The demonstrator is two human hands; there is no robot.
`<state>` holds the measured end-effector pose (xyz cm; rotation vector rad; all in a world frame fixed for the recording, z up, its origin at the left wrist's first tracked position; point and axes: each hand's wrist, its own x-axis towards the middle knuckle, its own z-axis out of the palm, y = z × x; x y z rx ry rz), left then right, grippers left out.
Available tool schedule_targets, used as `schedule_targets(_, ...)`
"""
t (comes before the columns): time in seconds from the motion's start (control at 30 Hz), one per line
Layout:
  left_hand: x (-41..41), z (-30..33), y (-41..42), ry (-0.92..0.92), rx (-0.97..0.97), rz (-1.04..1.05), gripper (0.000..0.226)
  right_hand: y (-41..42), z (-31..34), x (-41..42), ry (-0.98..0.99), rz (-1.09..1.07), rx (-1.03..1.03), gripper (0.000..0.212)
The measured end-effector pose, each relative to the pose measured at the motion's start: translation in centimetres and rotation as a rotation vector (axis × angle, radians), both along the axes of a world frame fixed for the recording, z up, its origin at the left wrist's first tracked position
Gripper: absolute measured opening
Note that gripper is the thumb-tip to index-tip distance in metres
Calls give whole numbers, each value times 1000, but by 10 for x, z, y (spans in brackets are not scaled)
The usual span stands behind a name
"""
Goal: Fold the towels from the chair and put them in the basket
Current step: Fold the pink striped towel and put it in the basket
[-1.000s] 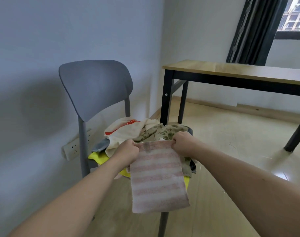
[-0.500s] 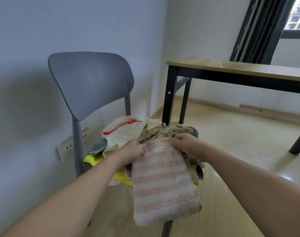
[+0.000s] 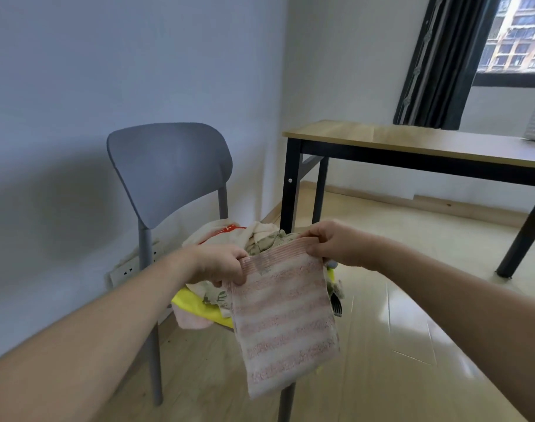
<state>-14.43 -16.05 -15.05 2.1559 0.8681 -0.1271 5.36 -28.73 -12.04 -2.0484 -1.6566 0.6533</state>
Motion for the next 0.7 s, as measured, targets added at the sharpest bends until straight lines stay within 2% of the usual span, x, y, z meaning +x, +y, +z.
schedule_targets(0.17, -3, 53, -33, 289, 224, -59, 12, -30, 46, -23, -231, 120, -82, 23)
schedule_targets(0.23, -1, 65, -43, 379, 315, -73, 20, -37, 57, -29, -282, 147, -122, 17)
schedule_targets(0.37, -5, 85, -57, 421, 437, -107, 22, -47, 71, -36, -312, 151, -207, 25)
schedule_targets(0.47, -14, 96, -60, 363, 278, -102, 24, -52, 76, -33, -215, 128, -312, 27)
schedule_targets(0.6, -25, 101, -60, 227, 26, -60, 34, -62, 81, -28, 17, 112, -434, 13)
schedule_targets(0.7, -26, 98, -60, 138, -39, -41, 34, -63, 81, -28, 31, 126, -441, 14)
